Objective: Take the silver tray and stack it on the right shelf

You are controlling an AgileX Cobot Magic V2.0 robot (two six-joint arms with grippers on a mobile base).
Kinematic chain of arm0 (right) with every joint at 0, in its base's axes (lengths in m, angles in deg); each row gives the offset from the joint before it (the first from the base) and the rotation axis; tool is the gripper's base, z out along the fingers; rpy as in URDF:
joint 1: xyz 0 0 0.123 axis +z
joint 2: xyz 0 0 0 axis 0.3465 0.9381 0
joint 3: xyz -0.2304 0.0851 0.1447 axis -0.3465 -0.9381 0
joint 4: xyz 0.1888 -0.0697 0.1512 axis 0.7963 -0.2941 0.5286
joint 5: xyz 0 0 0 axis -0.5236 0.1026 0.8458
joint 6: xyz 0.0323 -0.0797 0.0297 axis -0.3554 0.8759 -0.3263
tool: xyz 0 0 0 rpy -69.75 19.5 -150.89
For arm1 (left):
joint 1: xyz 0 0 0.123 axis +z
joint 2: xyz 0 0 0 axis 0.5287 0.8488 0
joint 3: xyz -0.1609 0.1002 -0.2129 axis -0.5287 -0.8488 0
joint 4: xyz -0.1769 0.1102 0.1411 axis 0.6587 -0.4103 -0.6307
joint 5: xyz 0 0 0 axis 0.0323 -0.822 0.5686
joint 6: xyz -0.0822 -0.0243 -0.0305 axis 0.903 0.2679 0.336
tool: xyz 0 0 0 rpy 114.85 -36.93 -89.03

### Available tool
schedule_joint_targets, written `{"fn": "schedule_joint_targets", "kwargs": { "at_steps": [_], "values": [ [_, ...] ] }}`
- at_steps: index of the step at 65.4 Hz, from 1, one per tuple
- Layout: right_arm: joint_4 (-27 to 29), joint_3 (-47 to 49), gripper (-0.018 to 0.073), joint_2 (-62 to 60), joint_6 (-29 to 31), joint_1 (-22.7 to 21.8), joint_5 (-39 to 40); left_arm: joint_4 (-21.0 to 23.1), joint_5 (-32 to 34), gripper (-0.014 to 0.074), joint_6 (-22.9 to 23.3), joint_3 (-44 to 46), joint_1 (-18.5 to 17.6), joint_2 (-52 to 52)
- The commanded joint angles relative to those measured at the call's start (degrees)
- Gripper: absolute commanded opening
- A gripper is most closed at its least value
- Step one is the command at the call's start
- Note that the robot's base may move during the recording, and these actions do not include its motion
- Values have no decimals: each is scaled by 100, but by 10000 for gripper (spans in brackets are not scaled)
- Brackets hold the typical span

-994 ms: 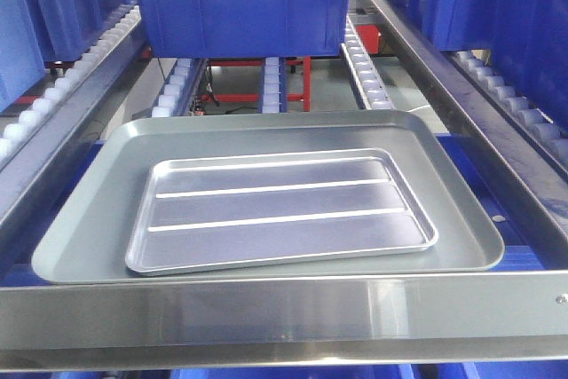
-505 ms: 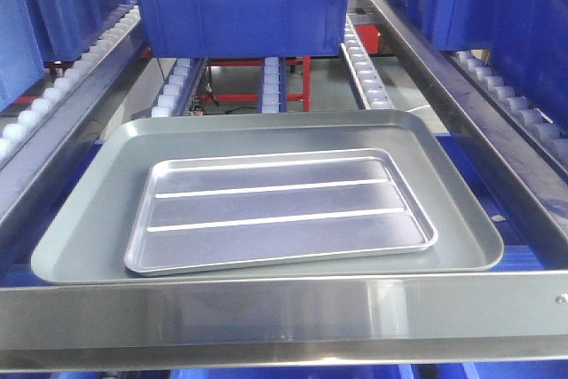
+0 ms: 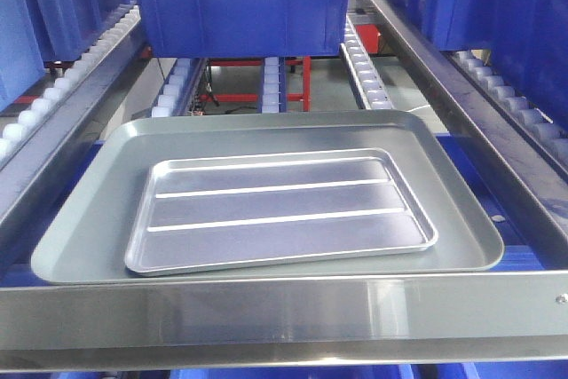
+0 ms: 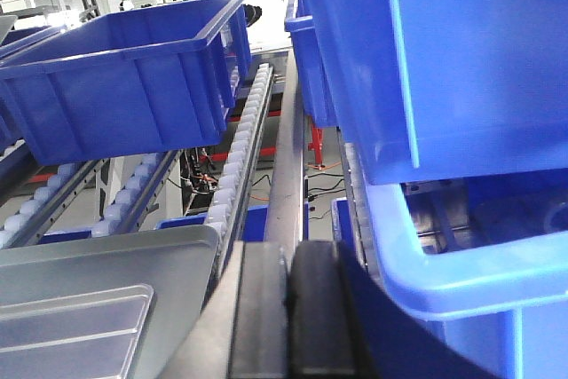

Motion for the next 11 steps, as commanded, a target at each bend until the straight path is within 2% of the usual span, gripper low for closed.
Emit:
{"fn": "schedule_joint_targets", "kwargs": {
  "at_steps": [1, 11],
  "values": [
    [-15, 5, 48, -105, 53, -38, 477, 9, 438, -92, -18, -140, 17, -81],
    [-15, 5, 48, -105, 53, -38, 477, 9, 438, -92, -18, -140, 17, -81]
  ]
}}
